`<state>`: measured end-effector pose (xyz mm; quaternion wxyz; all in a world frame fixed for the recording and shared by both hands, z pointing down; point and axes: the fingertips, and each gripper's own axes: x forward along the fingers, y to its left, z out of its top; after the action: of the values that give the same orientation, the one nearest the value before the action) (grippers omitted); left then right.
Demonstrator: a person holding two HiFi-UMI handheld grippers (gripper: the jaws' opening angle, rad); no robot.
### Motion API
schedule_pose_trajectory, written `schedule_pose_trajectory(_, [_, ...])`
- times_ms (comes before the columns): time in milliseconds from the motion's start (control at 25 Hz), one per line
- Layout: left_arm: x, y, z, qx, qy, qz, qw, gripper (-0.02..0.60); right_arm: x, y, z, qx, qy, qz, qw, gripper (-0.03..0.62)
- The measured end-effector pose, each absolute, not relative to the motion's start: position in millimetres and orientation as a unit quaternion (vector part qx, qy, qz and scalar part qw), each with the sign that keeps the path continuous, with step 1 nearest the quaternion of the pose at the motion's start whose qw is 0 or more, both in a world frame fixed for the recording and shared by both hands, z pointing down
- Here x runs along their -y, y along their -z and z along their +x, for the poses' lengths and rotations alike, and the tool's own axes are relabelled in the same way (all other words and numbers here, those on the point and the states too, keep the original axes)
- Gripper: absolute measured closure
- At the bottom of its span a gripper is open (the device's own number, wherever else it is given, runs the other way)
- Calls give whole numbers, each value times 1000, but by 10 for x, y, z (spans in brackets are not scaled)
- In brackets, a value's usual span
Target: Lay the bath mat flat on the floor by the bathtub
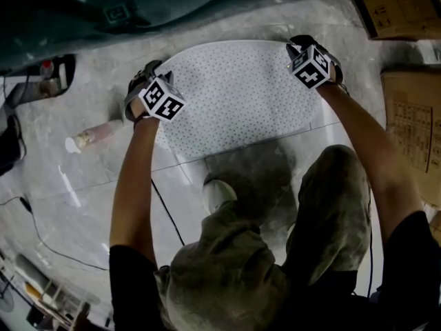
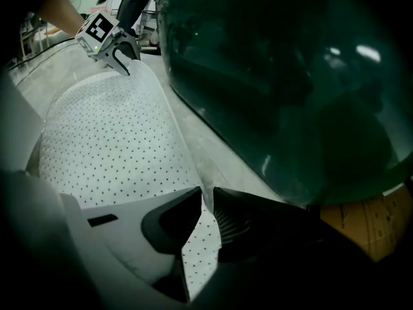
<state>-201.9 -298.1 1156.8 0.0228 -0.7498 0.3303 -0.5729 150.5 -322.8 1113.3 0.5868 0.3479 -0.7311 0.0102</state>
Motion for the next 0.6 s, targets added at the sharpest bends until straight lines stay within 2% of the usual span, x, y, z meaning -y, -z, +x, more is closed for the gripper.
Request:
schedule_pose_trajectory(80, [2876, -11601, -2107, -336, 570, -750, 7, 405, 3222, -11144, 1515, 731, 0, 352, 585, 513])
schedule_pose_trajectory(200, [2678, -11636, -2250, -350, 565, -747, -23, 377, 3201, -11200, 1541, 727, -2, 367, 580, 413])
schedule_pose_trajectory(400, [2324, -11615, -2438, -371, 568, -733, -50, 376, 3062, -11285, 1779, 724, -44, 382, 572, 379])
schedule_pose_trajectory(600, [1892, -11571, -2520, -396, 551, -728, -95, 365, 2728, -11323, 2349, 721, -100, 401, 556, 368])
